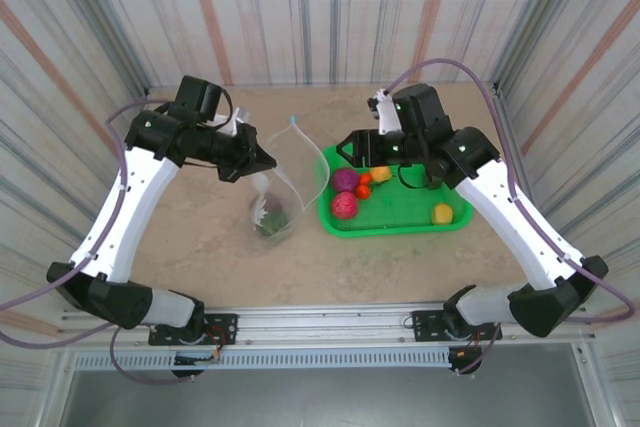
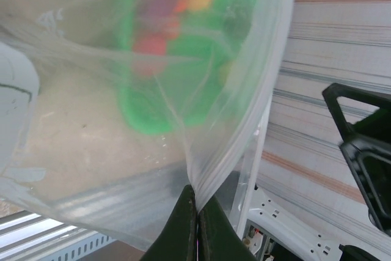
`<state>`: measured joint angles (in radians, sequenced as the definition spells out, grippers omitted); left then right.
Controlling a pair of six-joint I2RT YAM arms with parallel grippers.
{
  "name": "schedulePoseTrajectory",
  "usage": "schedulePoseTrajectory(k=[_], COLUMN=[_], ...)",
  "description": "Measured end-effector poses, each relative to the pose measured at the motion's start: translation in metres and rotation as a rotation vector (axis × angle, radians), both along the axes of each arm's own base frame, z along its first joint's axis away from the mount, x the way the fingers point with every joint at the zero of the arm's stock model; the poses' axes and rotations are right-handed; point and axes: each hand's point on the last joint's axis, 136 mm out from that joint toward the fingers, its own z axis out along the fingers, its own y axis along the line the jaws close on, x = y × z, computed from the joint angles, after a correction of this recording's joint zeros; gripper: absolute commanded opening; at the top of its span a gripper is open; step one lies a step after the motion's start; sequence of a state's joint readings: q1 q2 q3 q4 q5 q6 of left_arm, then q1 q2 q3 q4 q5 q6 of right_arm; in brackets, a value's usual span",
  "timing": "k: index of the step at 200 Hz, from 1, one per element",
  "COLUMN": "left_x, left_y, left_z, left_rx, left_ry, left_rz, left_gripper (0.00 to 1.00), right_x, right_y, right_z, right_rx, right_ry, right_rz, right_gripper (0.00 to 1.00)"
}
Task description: Place the food in the zip-top bag and seal the zipper
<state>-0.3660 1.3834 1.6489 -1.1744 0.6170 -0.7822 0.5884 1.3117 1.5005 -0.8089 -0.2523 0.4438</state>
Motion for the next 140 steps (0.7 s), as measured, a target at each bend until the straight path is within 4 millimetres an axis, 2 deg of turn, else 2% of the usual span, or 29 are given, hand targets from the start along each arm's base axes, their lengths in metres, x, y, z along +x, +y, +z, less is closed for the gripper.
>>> schedulePoseTrajectory(k=[28,54,93,140], left_x=[-0.009,-0.012,-0.012,-0.016], left_y=[0.004,0.007,0.007,0.013], left_z=[-0.007,-0.009,-0.009,-0.005], left_rx=[0.007,0.011,0.012,0.011], left_ry=[0.014,0.015,0.013,-0.002], left_rz=[0.003,0.007,0.009,0.016], left_gripper=[0.0,0.0,0.0,0.0], right_x=[-0.005,-0.008,-0.001,0.01], right_y=[-0.027,-0.037,-0.031,-0.009], right_z=[-0.05,-0.089,-0.137,-0.185], right_rx=[-0.07,-0.123,-0.18,-0.237], right_ry=[0.124,0.23,0.347,0.428], right_rz=[-0.079,-0.122,-0.146,-0.14], right_gripper=[0.75,0.75,0.77,0.8])
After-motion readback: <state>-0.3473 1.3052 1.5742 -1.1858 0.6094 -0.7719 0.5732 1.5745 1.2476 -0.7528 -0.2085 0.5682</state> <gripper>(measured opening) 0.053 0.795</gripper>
